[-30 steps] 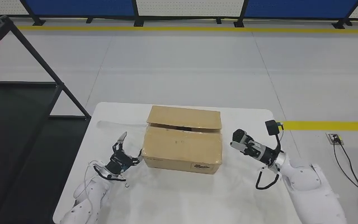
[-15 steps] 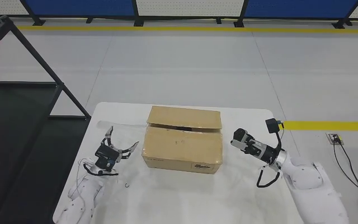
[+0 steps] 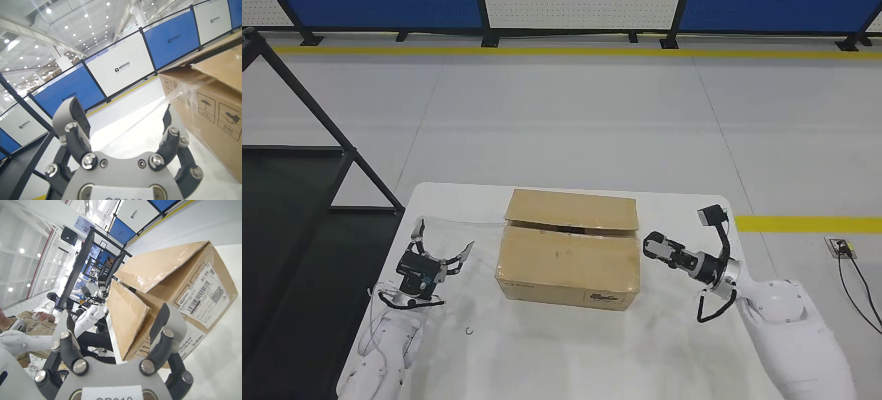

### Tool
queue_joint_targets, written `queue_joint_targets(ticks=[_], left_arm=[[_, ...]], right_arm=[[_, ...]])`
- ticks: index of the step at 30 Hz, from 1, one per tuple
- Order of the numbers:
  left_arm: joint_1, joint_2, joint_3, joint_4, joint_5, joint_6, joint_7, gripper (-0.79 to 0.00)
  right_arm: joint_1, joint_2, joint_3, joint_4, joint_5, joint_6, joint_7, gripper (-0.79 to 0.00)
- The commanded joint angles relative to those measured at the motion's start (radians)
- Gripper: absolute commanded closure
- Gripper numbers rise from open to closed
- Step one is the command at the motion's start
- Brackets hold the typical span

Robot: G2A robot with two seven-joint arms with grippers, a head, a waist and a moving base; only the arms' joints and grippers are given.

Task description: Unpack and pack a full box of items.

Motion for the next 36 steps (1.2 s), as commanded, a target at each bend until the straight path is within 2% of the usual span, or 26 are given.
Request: queue_joint_targets(ticks=[1, 6, 12, 17, 27, 32, 36], left_arm=[[0.000, 0.000, 0.000, 0.000, 0.000, 0.000, 0.000, -0.785], [0.029, 0.003, -0.005, -0.044, 0.008, -0.002, -0.022, -0.785], [0.046, 0.003, -0.007, -0.067, 0.003, 0.002, -0.030, -0.785], [0.059, 0.003, -0.007, -0.091, -0.005, 0.006, -0.020, -0.785], [0.111, 0.012, -0.014, -0.190, 0.012, -0.070, 0.062, -0.785], [0.139, 0.027, -0.017, -0.244, 0.083, -0.177, 0.128, -0.785], [0.153, 0.038, -0.014, -0.254, 0.155, -0.228, 0.168, -0.785]], right_arm=[[0.016, -0.002, -0.015, 0.018, 0.016, -0.009, 0.019, -0.785], [0.029, -0.002, -0.029, 0.030, 0.061, -0.051, 0.053, -0.785], [0.005, 0.009, -0.011, -0.001, 0.156, -0.114, 0.146, -0.785], [-0.056, 0.034, -0.002, -0.120, 0.205, -0.105, 0.165, -0.785], [-0.194, 0.128, -0.032, -0.346, 0.139, -0.157, 0.114, -0.785], [-0.221, 0.181, -0.083, -0.372, 0.064, -0.203, 0.067, -0.785], [-0.216, 0.217, -0.138, -0.350, 0.005, -0.239, 0.031, -0.785]])
